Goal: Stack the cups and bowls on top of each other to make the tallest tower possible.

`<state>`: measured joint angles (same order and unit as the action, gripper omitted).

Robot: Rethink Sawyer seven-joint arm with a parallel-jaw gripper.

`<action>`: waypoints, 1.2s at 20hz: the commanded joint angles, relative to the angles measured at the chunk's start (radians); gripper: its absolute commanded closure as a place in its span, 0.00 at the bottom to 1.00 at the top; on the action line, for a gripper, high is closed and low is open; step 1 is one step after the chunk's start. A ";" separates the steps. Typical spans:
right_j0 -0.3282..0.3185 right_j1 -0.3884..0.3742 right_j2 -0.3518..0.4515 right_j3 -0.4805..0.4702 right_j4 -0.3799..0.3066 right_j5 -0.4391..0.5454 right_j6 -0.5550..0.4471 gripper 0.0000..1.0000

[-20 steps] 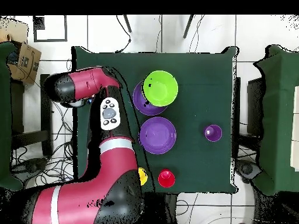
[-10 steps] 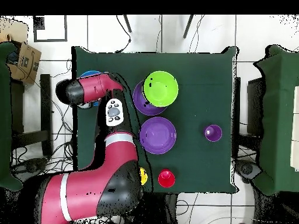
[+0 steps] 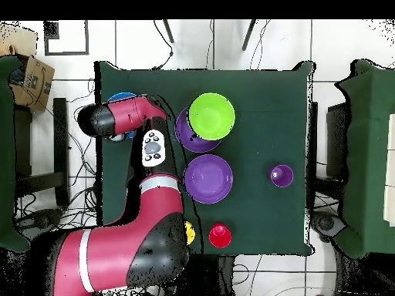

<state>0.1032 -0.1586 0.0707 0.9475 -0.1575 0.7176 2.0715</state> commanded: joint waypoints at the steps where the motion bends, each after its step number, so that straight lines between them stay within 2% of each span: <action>1: 0.015 0.111 -0.002 -0.054 -0.040 -0.066 0.089 0.00; 12: 0.018 0.120 -0.007 -0.095 -0.017 -0.030 0.074 0.00; 20: 0.006 0.114 -0.011 -0.063 -0.009 -0.011 0.062 0.00; 24: -0.001 0.077 -0.022 0.020 0.002 -0.015 0.088 0.00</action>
<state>0.1244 -0.1154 0.0161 0.8524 -0.1531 0.7172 2.0715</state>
